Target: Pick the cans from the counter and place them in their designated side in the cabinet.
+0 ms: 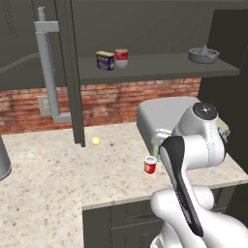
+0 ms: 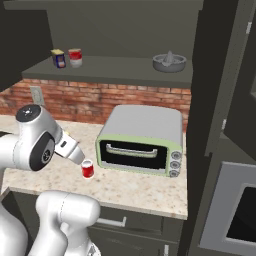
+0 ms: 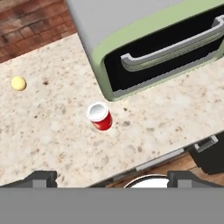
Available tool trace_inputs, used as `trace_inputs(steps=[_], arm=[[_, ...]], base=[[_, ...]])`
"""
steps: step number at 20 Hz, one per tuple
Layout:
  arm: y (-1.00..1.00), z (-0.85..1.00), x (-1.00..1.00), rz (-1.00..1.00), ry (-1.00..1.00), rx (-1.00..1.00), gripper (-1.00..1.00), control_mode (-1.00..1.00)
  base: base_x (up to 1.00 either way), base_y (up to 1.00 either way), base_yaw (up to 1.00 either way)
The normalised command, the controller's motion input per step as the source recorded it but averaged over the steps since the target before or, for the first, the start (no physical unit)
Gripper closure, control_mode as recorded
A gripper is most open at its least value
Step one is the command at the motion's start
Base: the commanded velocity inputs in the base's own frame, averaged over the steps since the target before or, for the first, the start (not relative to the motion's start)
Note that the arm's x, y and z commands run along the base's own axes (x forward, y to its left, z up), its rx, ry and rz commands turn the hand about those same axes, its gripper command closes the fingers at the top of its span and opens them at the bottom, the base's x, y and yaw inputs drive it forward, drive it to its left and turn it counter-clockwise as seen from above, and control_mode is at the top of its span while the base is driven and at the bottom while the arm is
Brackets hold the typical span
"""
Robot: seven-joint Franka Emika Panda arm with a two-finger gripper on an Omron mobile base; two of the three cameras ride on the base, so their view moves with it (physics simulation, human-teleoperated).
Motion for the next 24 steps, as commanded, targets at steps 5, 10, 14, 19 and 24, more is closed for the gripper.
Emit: trace_inputs(steps=[5, 10, 14, 19, 24], arm=[[0.04, -0.10, 0.13, 0.00, 0.00, 0.00, -1.00, -1.00], [0.03, -0.12, 0.10, 0.00, 0.00, 0.00, -1.00, -1.00], [0.00, -0.17, 0.12, 0.00, 0.00, 0.00, -1.00, -1.00], [0.01, -0.15, 0.15, 0.00, 0.00, 0.00, -1.00, -1.00], [0.01, -0.13, 0.14, 0.00, 0.00, 0.00, -1.00, -1.00]], base=[[0.00, 0.00, 0.00], [0.00, 0.00, 0.00], [0.00, 0.00, 0.00], [0.00, 0.00, 0.00], [0.00, 0.00, 0.00]])
